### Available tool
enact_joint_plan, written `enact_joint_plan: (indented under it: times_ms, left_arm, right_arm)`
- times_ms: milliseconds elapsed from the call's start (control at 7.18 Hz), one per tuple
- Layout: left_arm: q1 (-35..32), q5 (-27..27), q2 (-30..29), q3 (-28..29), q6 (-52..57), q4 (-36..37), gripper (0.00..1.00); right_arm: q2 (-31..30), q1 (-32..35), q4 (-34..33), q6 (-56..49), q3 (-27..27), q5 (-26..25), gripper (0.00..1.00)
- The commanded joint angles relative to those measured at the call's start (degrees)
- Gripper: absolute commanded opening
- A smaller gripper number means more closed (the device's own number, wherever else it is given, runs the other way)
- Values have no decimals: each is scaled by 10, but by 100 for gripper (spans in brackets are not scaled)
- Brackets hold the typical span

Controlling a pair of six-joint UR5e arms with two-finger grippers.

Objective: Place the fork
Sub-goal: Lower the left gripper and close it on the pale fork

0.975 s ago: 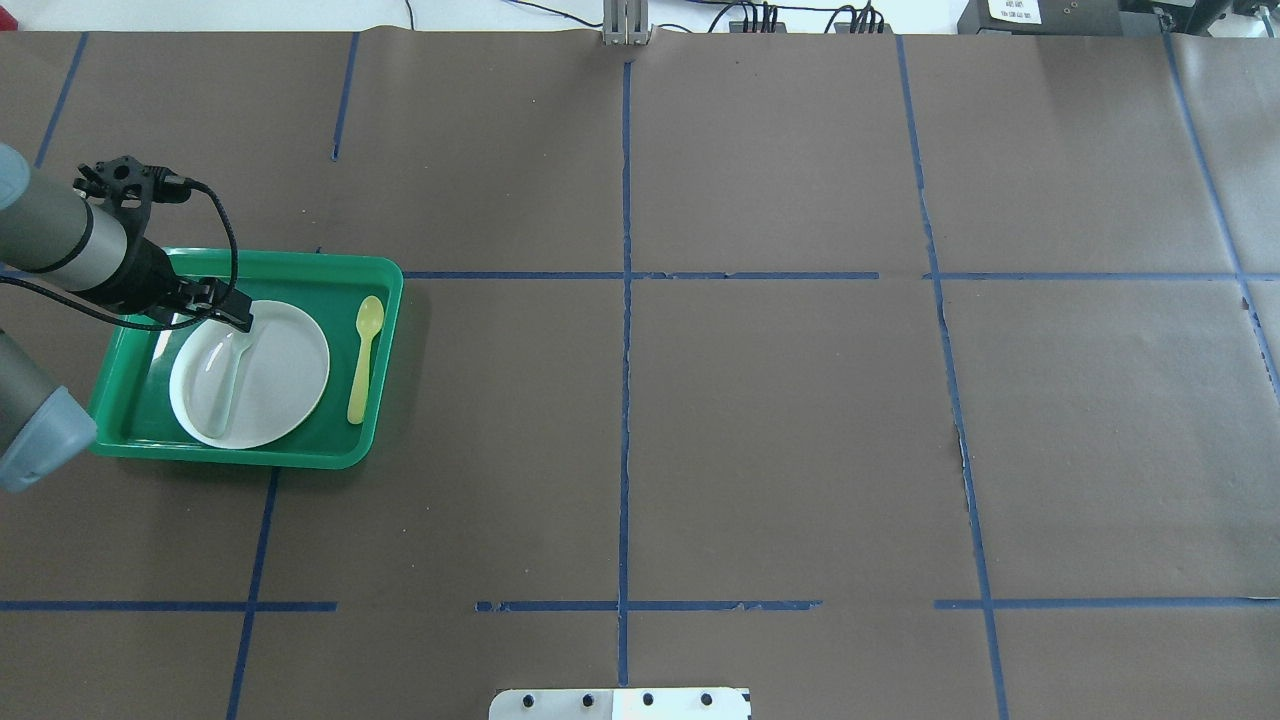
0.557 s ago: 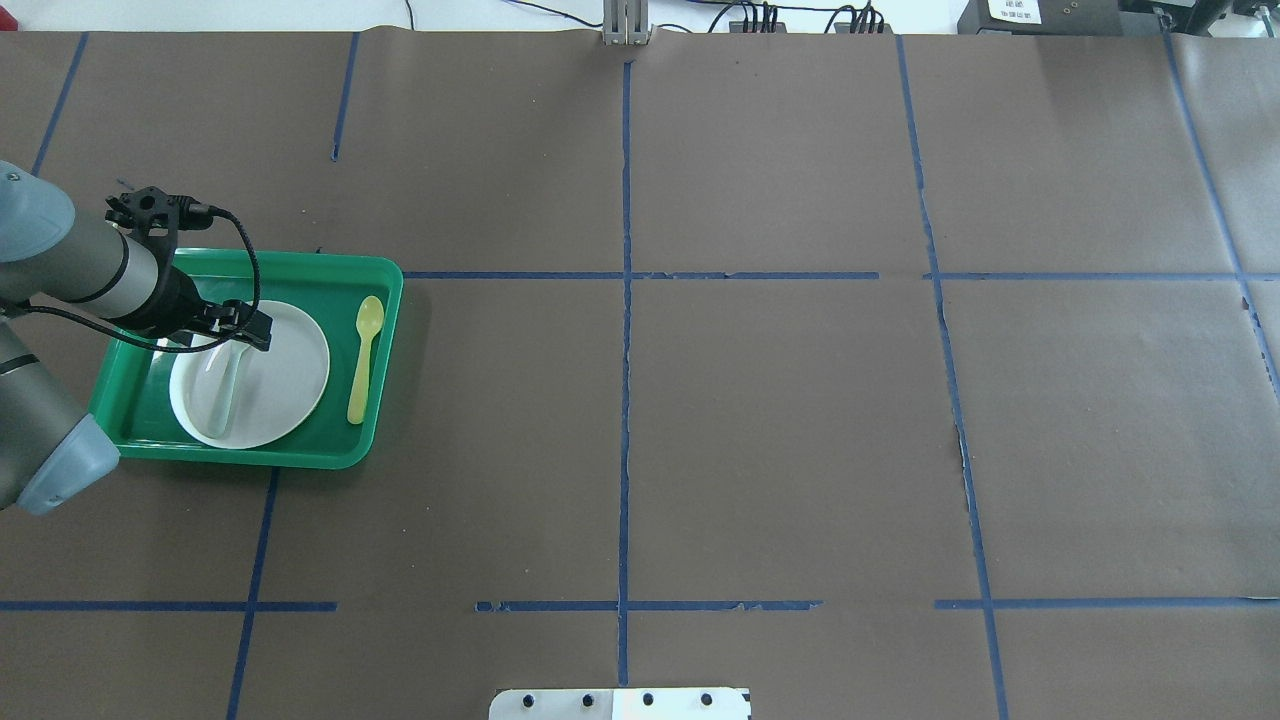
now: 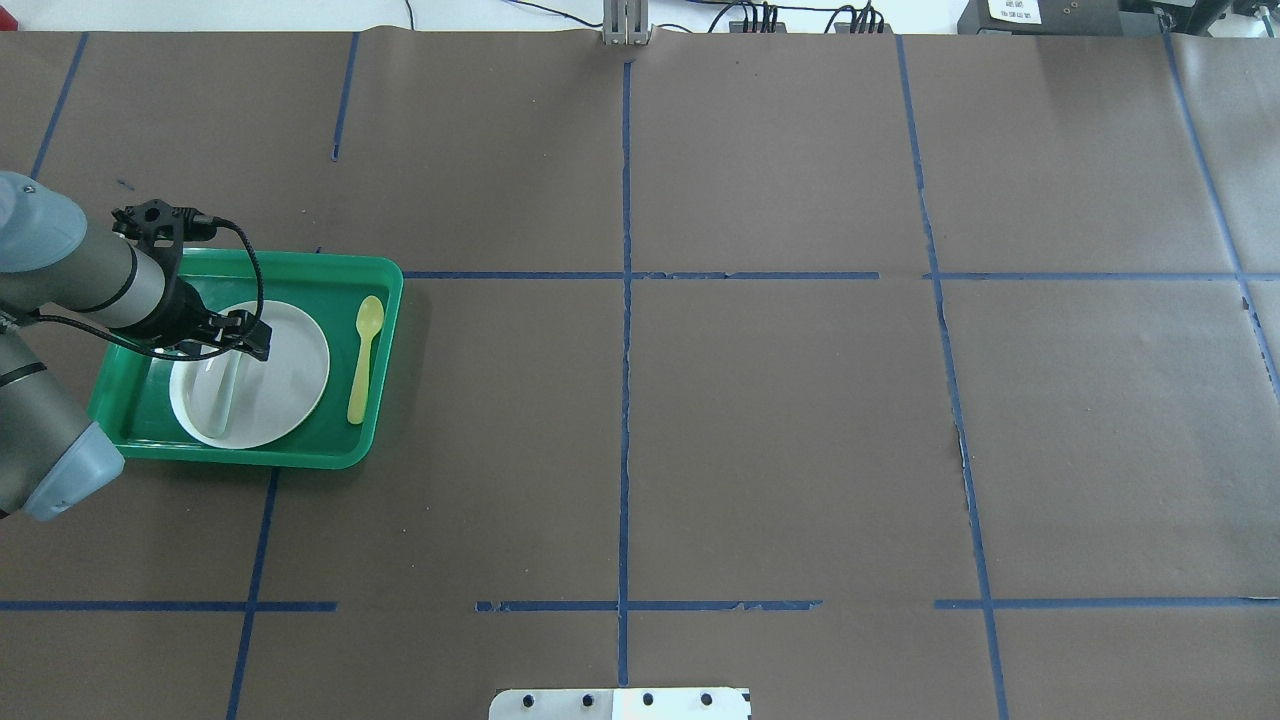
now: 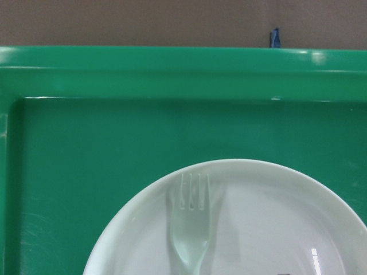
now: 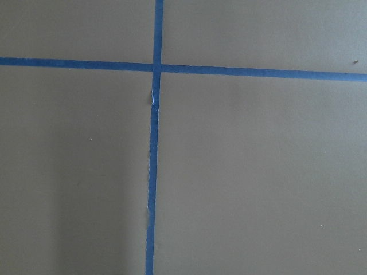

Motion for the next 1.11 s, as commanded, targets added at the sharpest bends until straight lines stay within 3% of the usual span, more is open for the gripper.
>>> enact_joint_plan:
  times_ms: [0, 278, 418, 696, 975]
  left_arm:
    - [4, -1, -1, 14, -1, -9, 78]
    - [7, -2, -1, 19, -1, -12, 78]
    - [7, -2, -1, 19, -2, -12, 72]
    - [7, -3, -1, 19, -2, -12, 52]
    - [7, -3, 0, 15, -3, -12, 23]
  right_arm:
    - [0, 0, 0, -1, 0, 0, 100]
    - [0, 0, 0, -1, 0, 0, 100]
    - [0, 0, 0, 0, 0, 0, 100]
    - [0, 0, 0, 0, 0, 0, 100]
    - [0, 0, 0, 0, 0, 0, 100]
